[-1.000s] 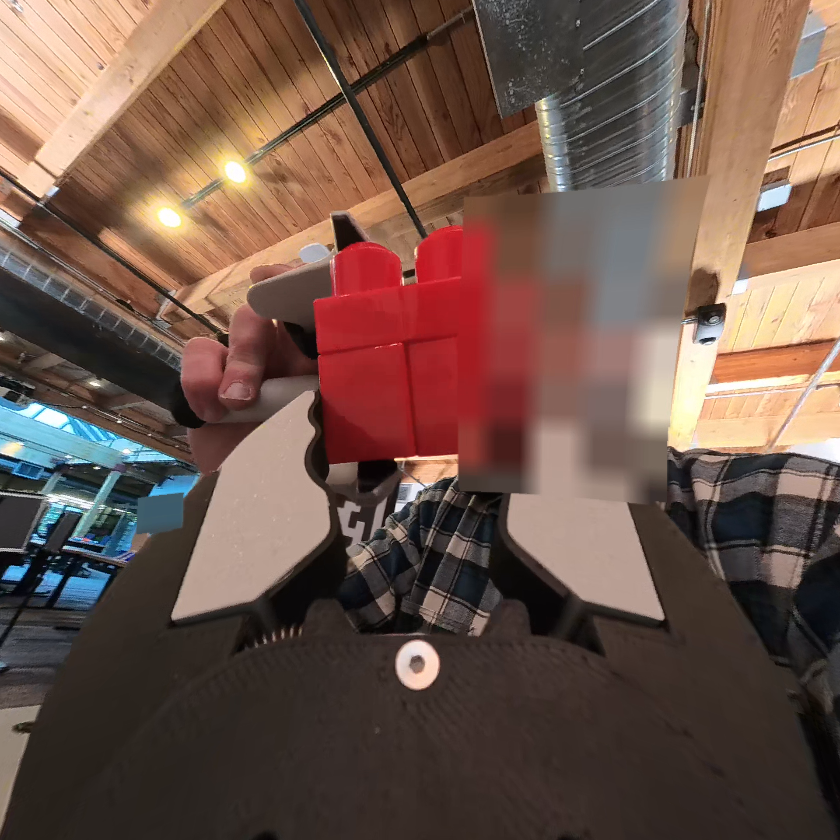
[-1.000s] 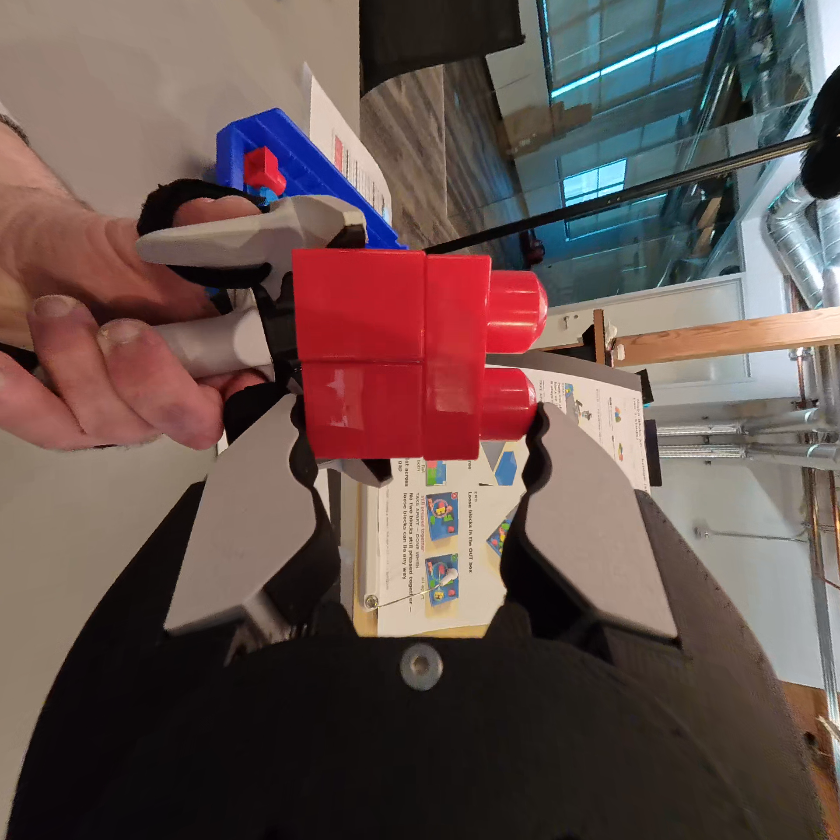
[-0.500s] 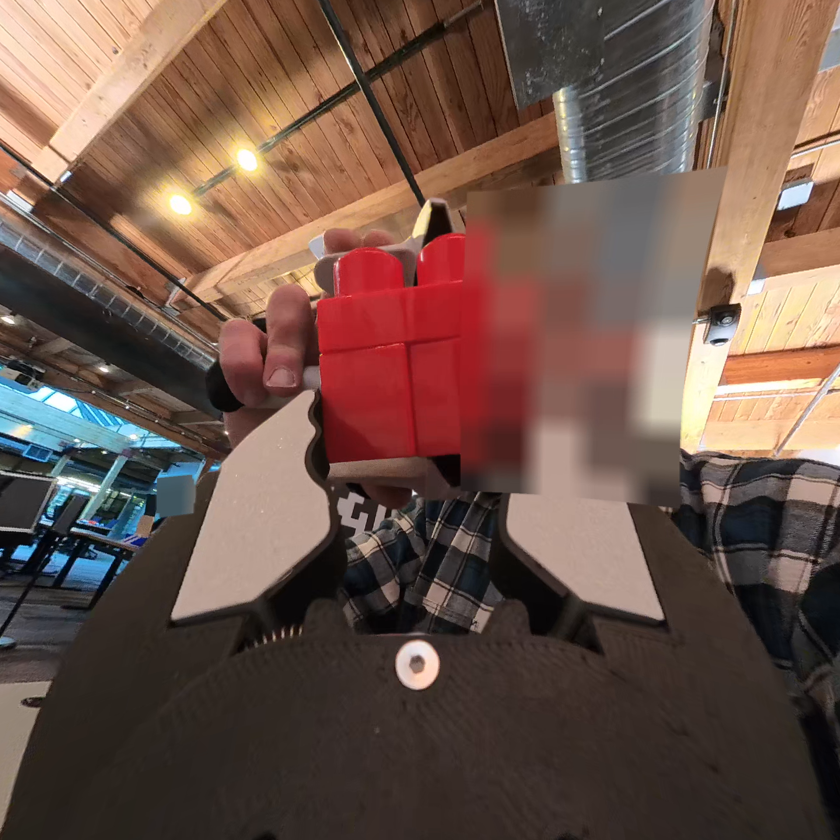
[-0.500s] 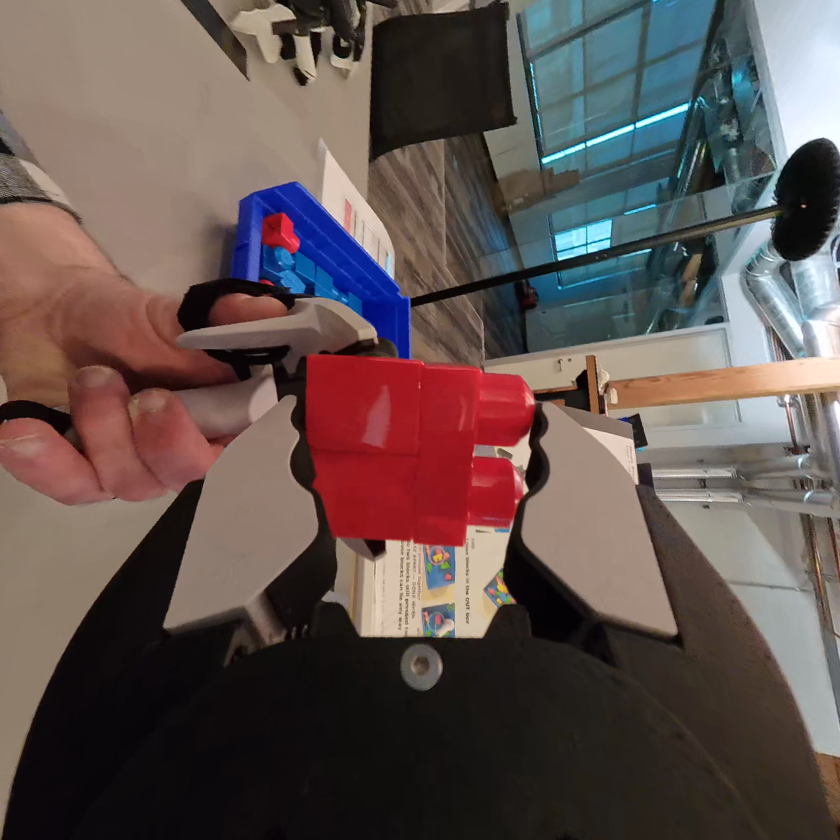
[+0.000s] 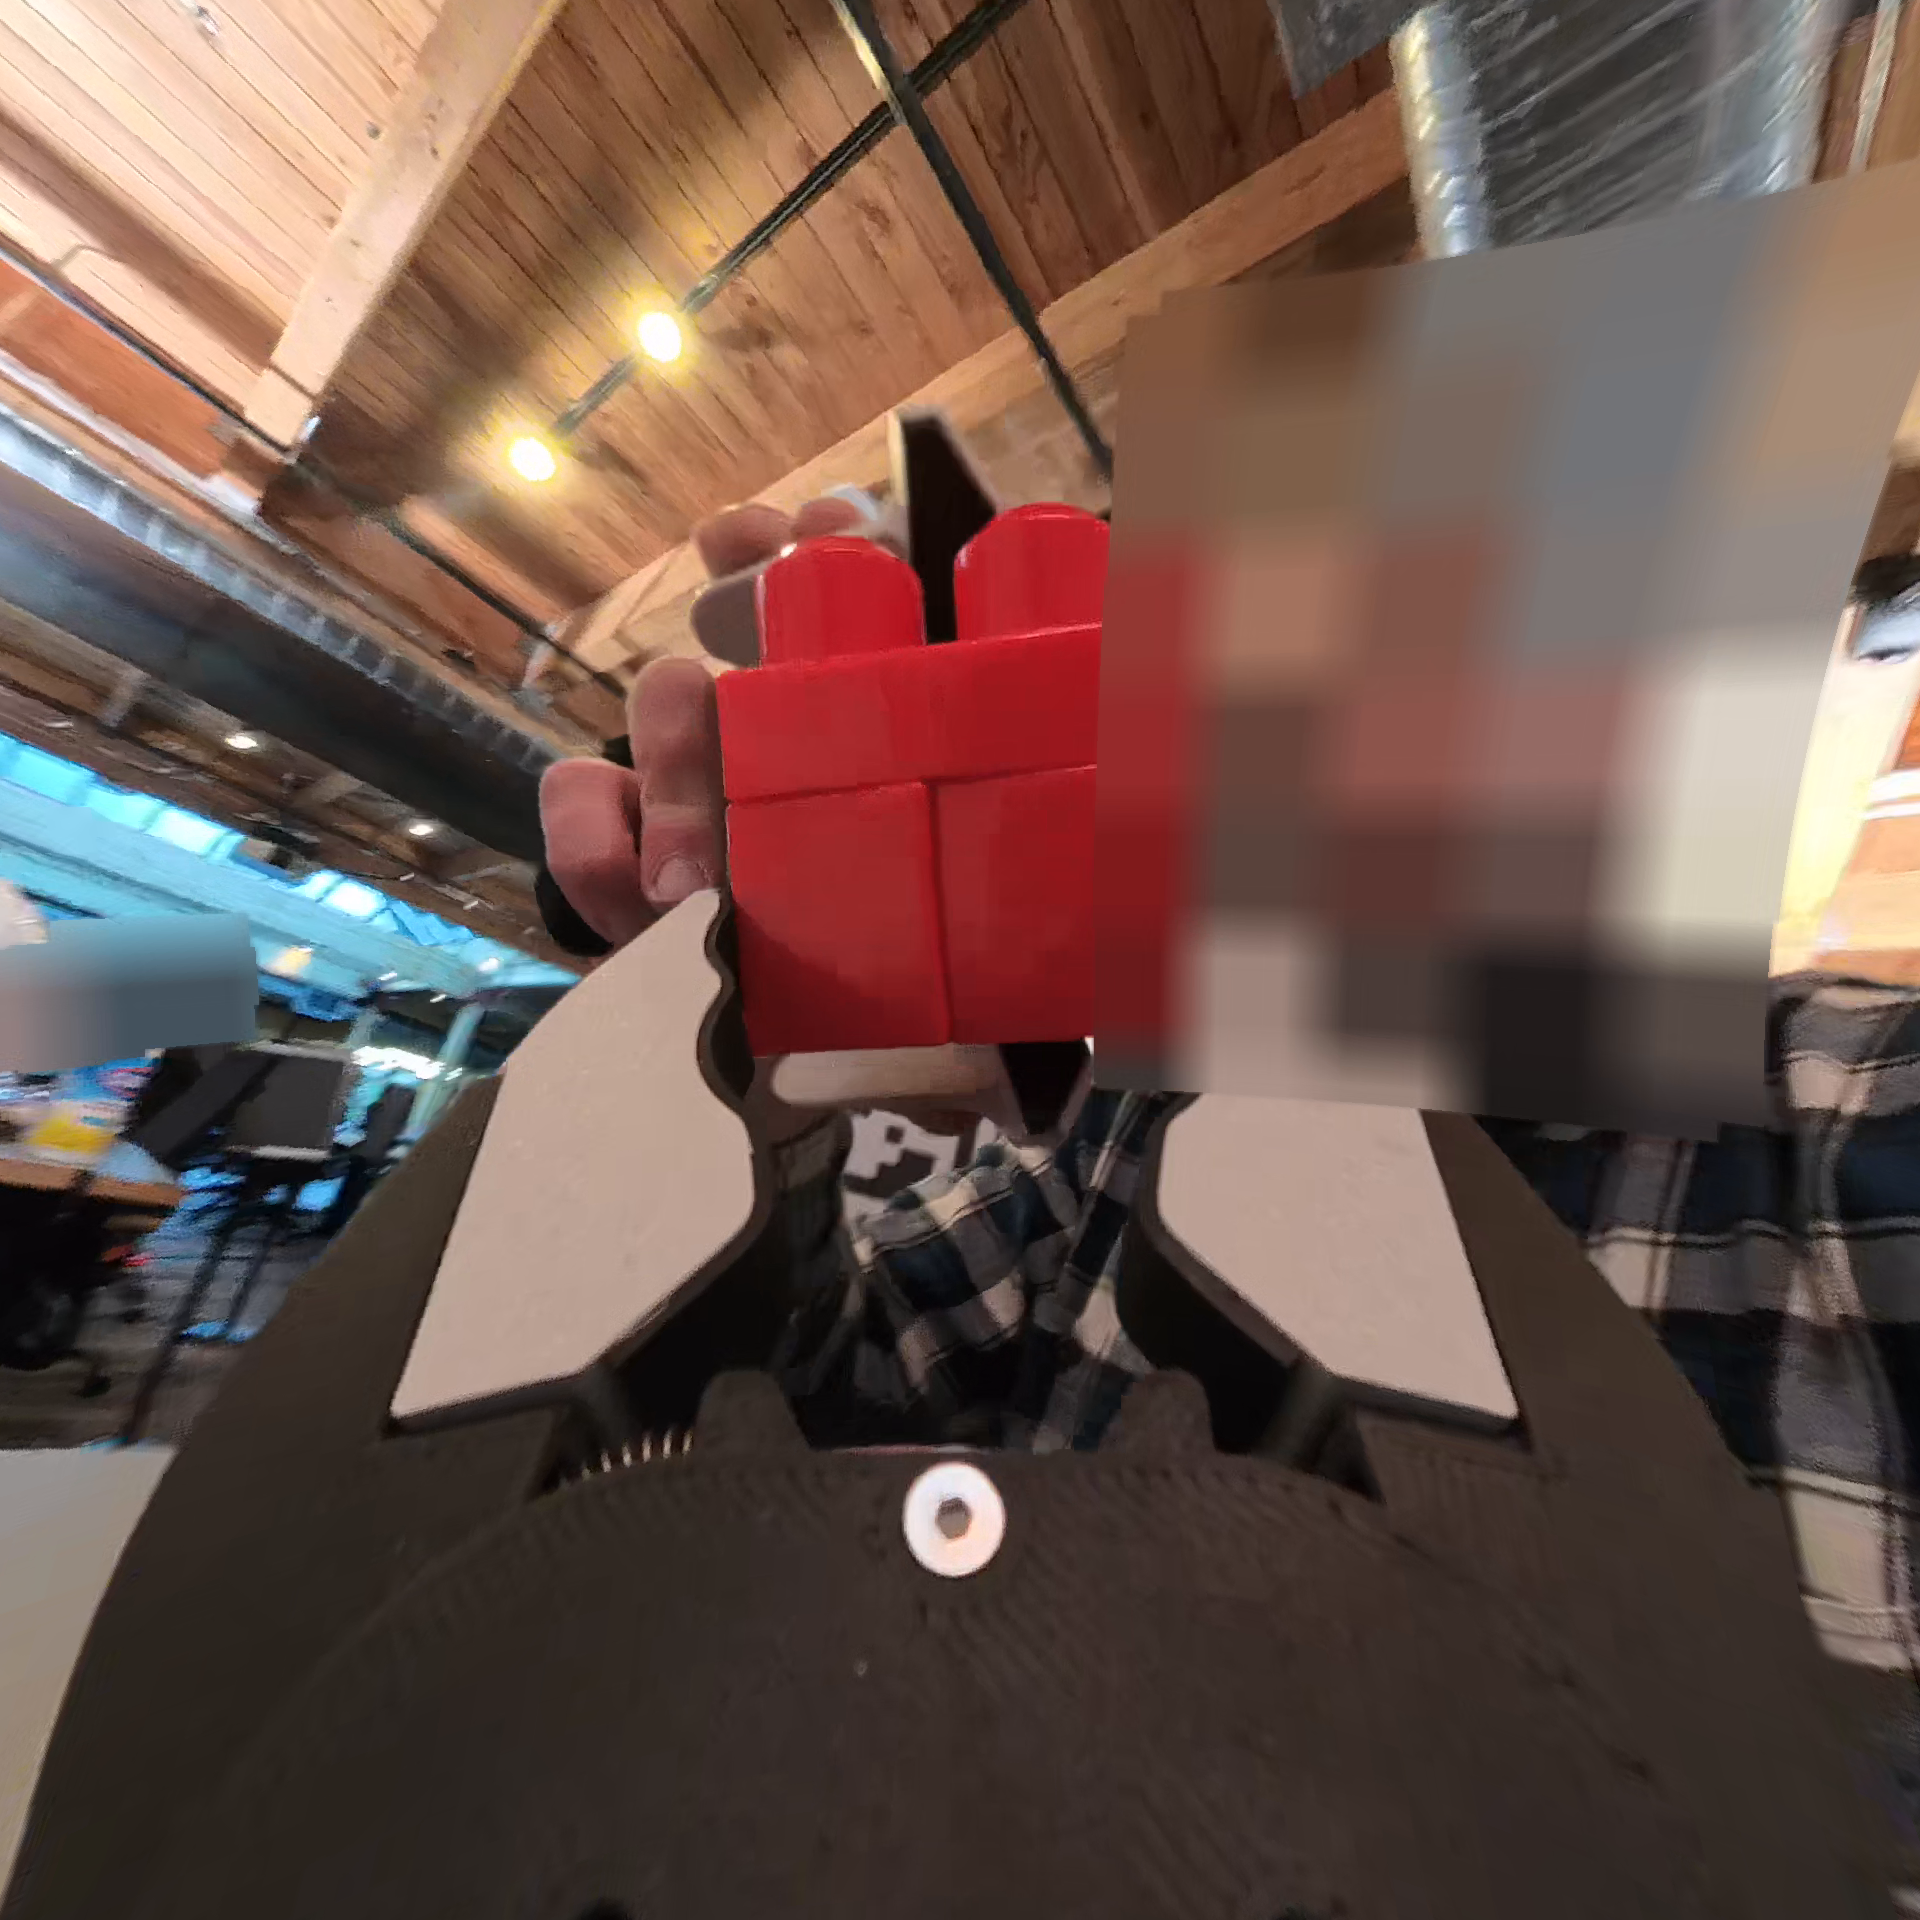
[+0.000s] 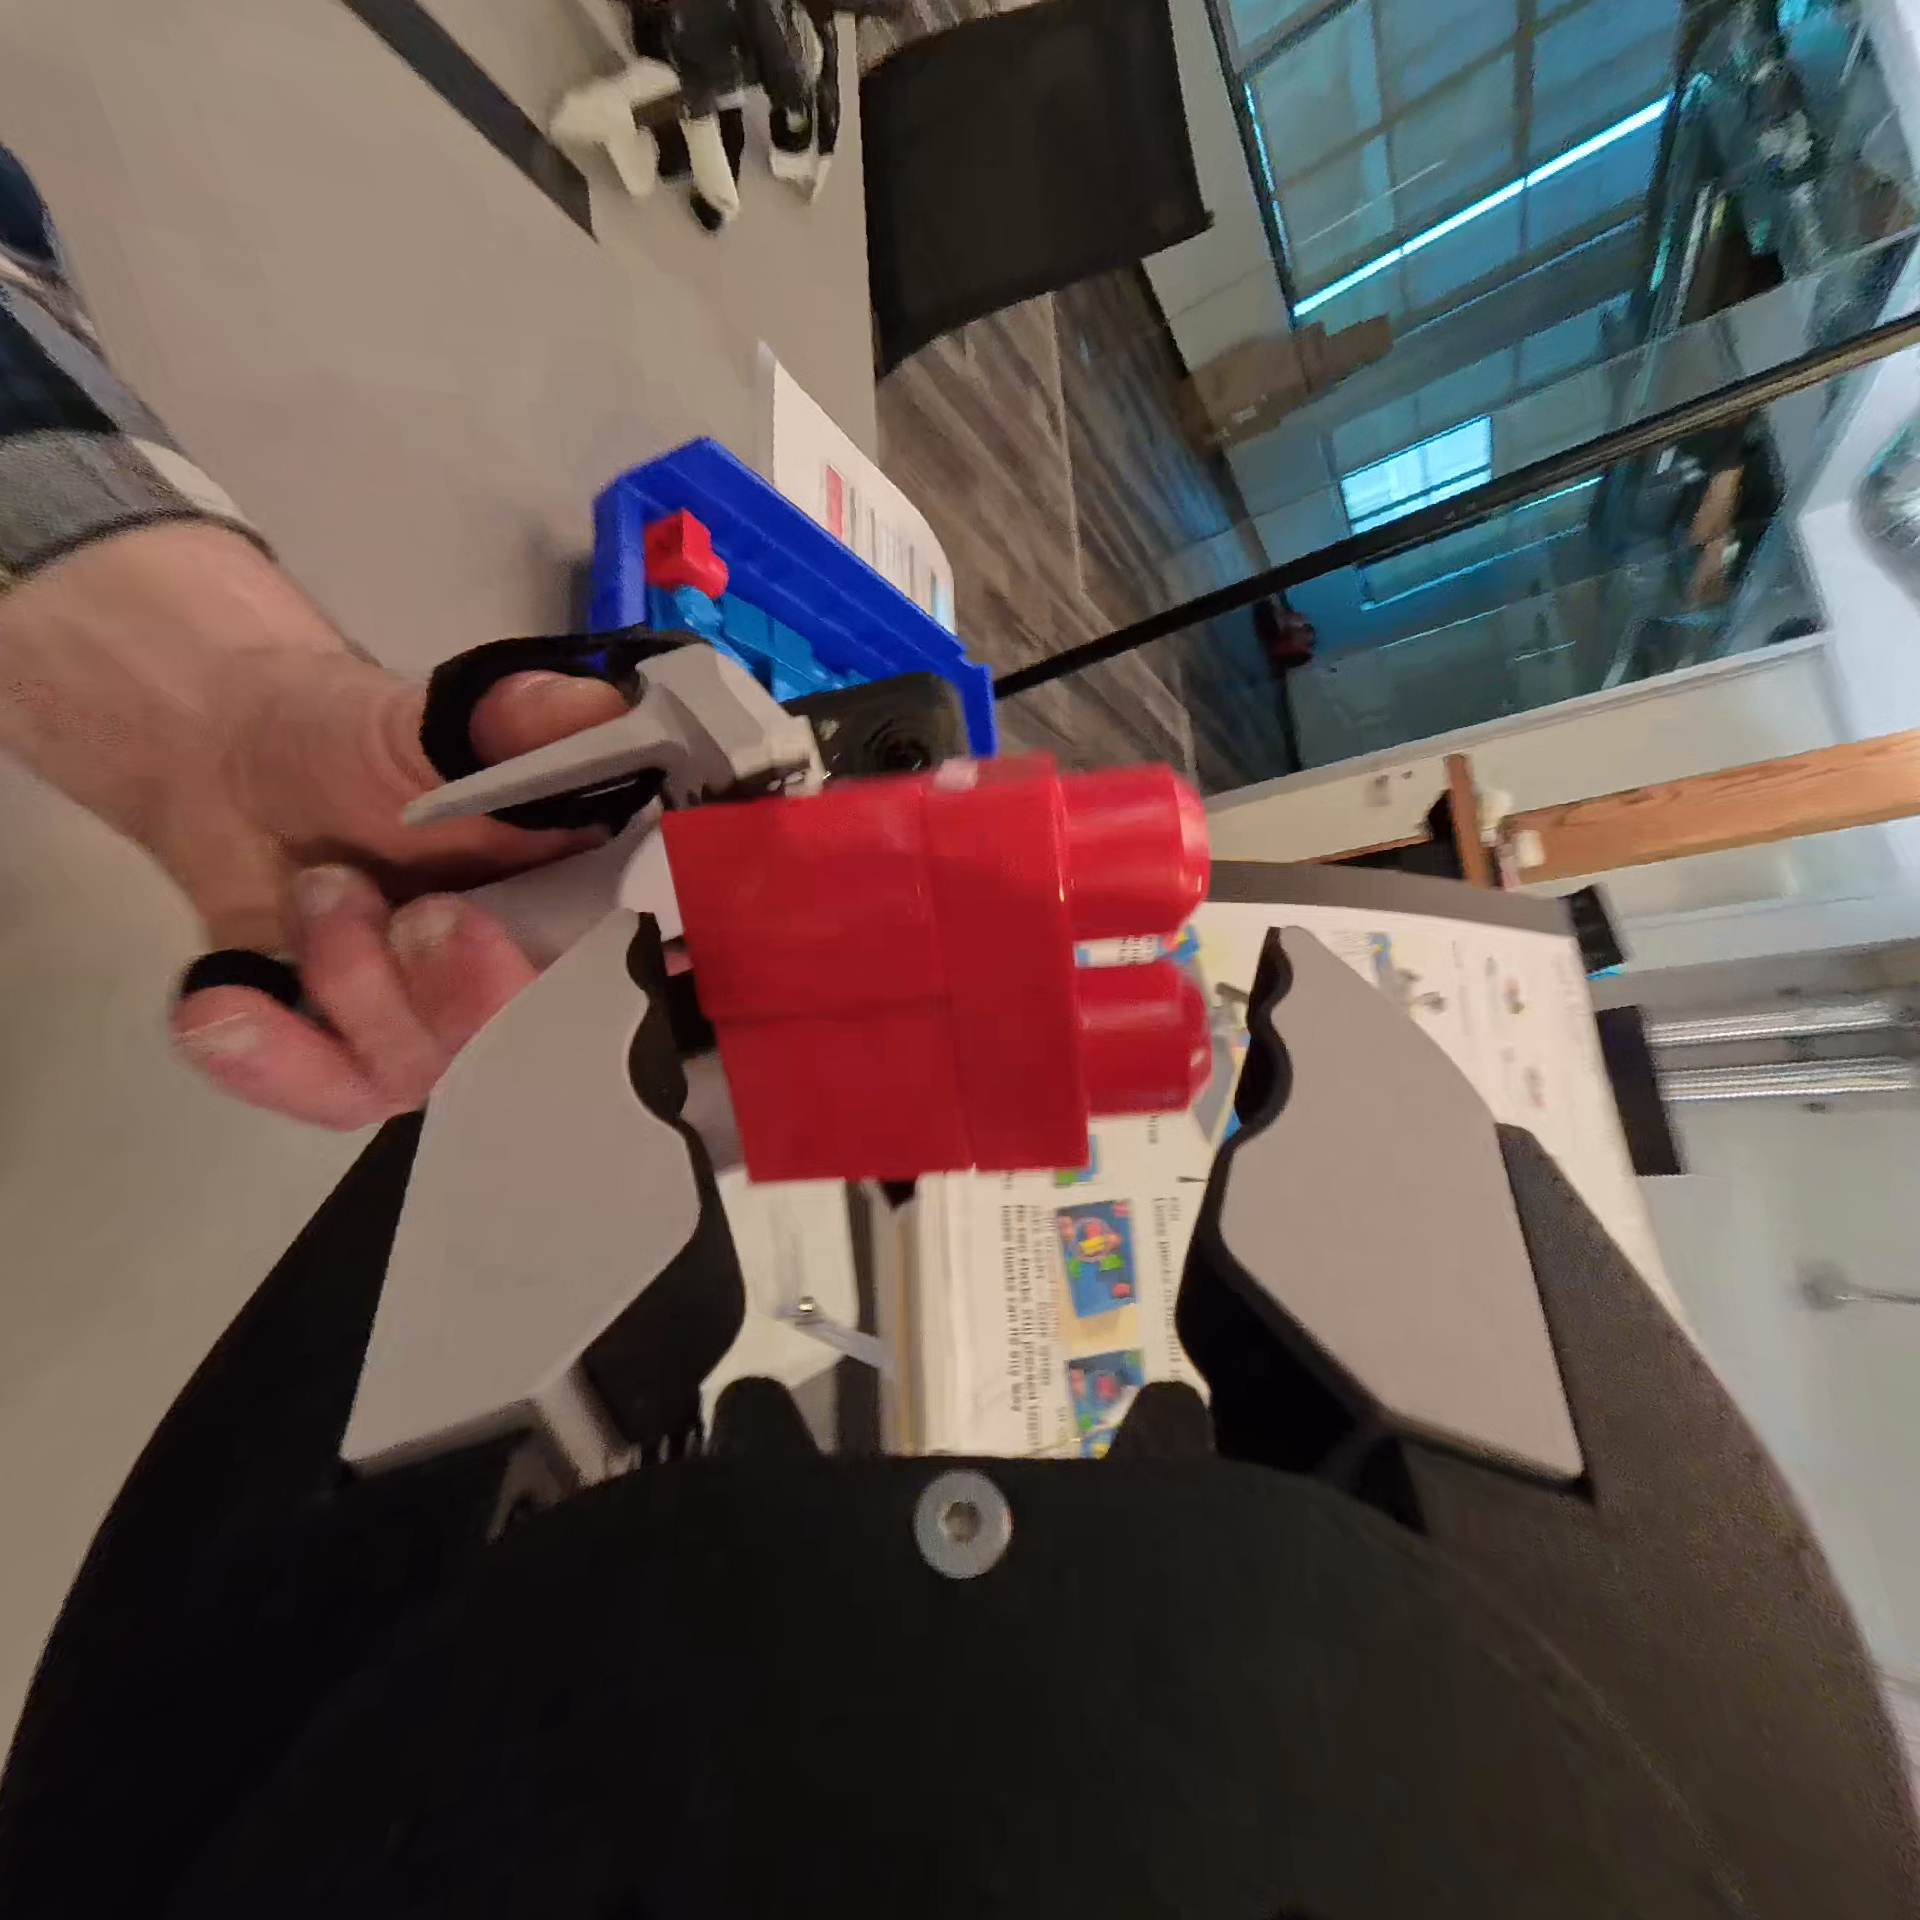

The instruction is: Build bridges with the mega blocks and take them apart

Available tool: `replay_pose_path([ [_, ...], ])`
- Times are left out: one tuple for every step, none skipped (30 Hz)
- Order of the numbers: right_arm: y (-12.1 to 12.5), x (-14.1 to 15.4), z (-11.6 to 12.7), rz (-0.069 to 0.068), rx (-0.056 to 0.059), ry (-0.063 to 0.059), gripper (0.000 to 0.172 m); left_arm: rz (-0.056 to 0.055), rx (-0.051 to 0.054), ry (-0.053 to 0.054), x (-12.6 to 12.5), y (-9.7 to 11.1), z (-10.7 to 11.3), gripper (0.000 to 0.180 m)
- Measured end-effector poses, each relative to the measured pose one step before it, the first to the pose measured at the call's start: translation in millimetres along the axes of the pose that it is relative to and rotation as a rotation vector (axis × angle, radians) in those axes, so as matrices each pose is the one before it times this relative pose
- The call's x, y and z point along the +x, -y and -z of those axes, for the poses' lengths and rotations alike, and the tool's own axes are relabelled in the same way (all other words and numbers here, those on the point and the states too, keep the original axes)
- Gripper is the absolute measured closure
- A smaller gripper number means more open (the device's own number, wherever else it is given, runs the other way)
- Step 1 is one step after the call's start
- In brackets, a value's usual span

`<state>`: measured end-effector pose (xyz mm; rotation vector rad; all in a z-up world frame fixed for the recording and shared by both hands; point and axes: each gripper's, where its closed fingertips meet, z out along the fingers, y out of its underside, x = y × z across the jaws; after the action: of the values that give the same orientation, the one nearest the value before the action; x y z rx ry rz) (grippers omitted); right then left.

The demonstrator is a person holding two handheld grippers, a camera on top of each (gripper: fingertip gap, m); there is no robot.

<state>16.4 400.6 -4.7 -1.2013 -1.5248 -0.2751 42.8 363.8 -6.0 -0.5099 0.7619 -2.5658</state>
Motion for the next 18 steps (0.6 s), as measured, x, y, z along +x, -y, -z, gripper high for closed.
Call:
replay_pose_path([
  [-2.09,1.58,3.5,-0.0515,0.0181,0.0127,0.064,-0.0269,-0.0262,0.0142,0.9,0.8,0.08,0.104],
  [-1.25,3.86,4.47,-0.0551,0.0319,0.0008,0.067,-0.0251,-0.0136,0.0093,1.43,2.83,0.51,0.104],
  [0.06,1.28,4.51,-0.0685,0.0452,0.0251,0.072,-0.0253,-0.0203,0.0046,2.18,1.99,0.45,0.103],
  [0.58,-3.58,3.65,-0.0724,0.045,0.0609,0.075,-0.0094,-0.0303,-0.015,3.97,0.14,-0.01,0.104],
  [3.01,-1.89,3.05,-0.0582,0.0569,0.0419,0.076,0.0131,-0.0239,-0.0365,5.8,-0.37,-0.49,0.103],
  [3.64,-1.75,2.35,-0.0473,0.0575,0.0368,0.078,0.0181,-0.0208,-0.0299,4.09,-1.42,-0.87,0.103],
  [2.85,-5.79,1.06,-0.0483,0.0397,0.0662,0.078,0.0132,-0.0328,-0.0193,2.05,-4.56,-0.92,0.103],
  [3.89,-5.67,0.27,-0.0324,0.0366,0.0599,0.081,0.0202,-0.0392,-0.021,1.43,-6.57,-0.78,0.103],
  [3.42,-3.37,-0.22,-0.0179,0.0275,0.0373,0.082,0.0096,-0.0171,-0.0008,-1.35,-4.1,-0.45,0.103],
  [0.53,-3.9,-0.89,-0.0207,0.0,0.0441,0.087,0.0021,0.0,0.0101,-2.75,-1.55,-0.01,0.103],
  [-0.01,-2.4,-0.36,-0.017,-0.0056,0.0362,0.093,0.0133,-0.0098,-0.0148,0.46,-2.82,0.29,0.103],
  [0.55,-0.88,0.61,-0.0127,0.0047,0.0274,0.102,0.0077,-0.0173,-0.0179,1.63,-3.62,0.43,0.103],
  [0.39,-2.72,0.54,-0.0245,0.0076,0.0431,0.109,0.0158,-0.0237,-0.0112,0.68,-3.85,-0.06,0.103],
  [-0.43,-4.74,0.0,-0.0225,0.0016,0.0549,0.119,0.0237,-0.0345,-0.0121,0.38,-5.39,-0.46,0.103],
  [-2.08,-3.91,-0.62,-0.009,-0.0084,0.0419,0.13,0.0063,-0.0372,-0.0133,1.28,-6.53,-1.04,0.103],
  [-2.7,-3.62,-1.04,-0.0068,-0.0121,0.0365,0.132,0.0019,-0.0233,-0.0054,0.33,-4.78,-1.38,0.103],
  [-0.46,-1.99,-0.6,-0.0158,0.001,0.0258,0.133,0.0141,-0.0023,-0.0126,0.48,-1.59,-0.66,0.103],
  [-0.38,-0.44,-0.36,-0.016,0.0012,0.0134,0.133,0.0136,0.0034,-0.0164,0.92,-0.54,-0.04,0.103],
])
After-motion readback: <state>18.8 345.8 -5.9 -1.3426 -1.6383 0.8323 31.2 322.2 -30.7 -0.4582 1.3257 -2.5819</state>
